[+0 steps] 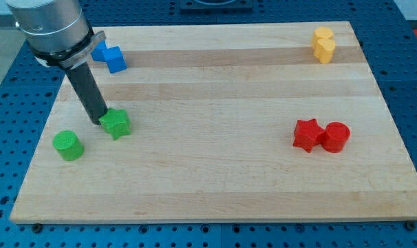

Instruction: Push the green circle towards the center

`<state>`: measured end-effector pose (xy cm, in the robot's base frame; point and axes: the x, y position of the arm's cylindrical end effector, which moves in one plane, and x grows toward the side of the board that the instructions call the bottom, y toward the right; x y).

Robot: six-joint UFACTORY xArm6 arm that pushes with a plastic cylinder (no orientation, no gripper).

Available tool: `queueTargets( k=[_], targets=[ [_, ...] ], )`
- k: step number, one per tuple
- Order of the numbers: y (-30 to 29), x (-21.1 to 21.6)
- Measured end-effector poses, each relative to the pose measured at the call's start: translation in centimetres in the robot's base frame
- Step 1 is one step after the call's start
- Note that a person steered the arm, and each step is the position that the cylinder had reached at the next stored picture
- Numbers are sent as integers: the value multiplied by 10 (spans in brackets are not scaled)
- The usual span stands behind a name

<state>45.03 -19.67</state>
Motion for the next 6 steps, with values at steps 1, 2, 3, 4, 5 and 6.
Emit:
queueTargets(
  k=[1,2,3,4,5,6],
  targets=[
    [40,-1],
    [23,-1],
    [-9,3],
    [-5,46],
    [28,48],
    [82,21]
  ],
)
